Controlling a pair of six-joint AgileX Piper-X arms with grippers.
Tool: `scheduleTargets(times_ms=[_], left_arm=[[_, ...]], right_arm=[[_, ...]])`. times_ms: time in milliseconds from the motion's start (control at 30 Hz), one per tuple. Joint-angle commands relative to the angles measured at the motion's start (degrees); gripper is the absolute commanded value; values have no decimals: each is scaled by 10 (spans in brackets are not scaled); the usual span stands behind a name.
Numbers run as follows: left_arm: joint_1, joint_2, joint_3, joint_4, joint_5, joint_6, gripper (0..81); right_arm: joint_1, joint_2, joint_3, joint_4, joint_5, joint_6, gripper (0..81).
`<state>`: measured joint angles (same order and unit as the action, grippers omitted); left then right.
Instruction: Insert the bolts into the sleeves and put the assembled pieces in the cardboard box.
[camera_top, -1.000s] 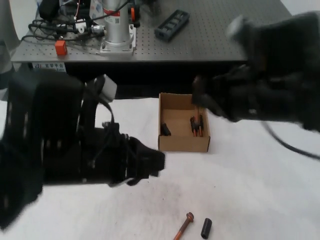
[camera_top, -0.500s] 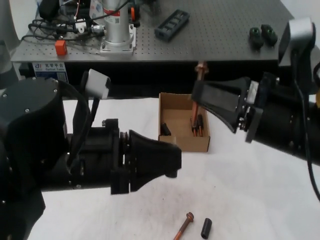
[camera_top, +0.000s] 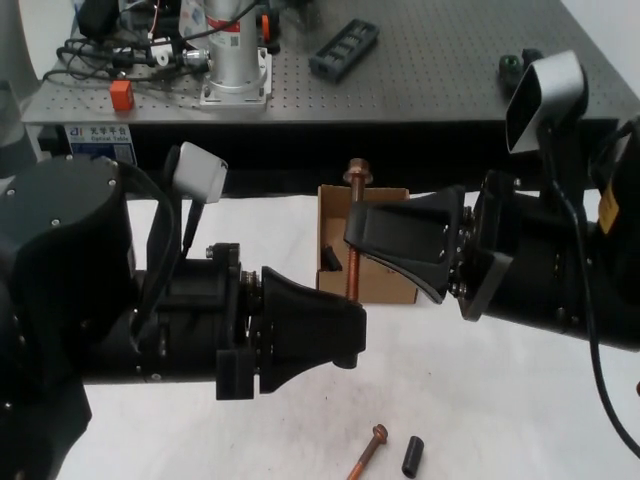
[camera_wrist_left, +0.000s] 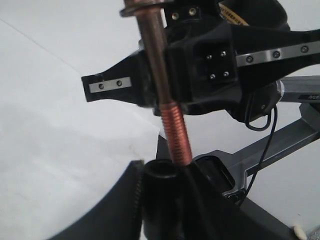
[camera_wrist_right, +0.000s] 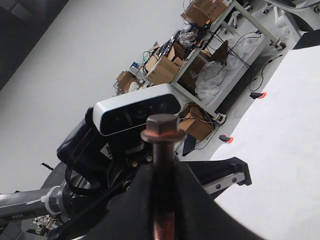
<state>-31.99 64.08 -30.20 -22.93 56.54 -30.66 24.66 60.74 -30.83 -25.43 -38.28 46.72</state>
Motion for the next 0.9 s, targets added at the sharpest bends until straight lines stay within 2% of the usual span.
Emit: scheduleTargets(times_ms=[0, 233, 533, 867], left_arm=[[0, -6, 0, -16, -2, -2, 6], [0, -6, 0, -29, -11, 3, 6], [0, -6, 0, -29, -73, 2, 6], [0, -6, 0, -29, -47, 79, 6]], right_arm=[[2, 1, -2, 6, -9, -6, 76], [2, 1, -2, 19, -20, -30, 76], [2, 1, -2, 19, -56, -68, 76], [2, 1, -2, 19, -56, -97, 76]])
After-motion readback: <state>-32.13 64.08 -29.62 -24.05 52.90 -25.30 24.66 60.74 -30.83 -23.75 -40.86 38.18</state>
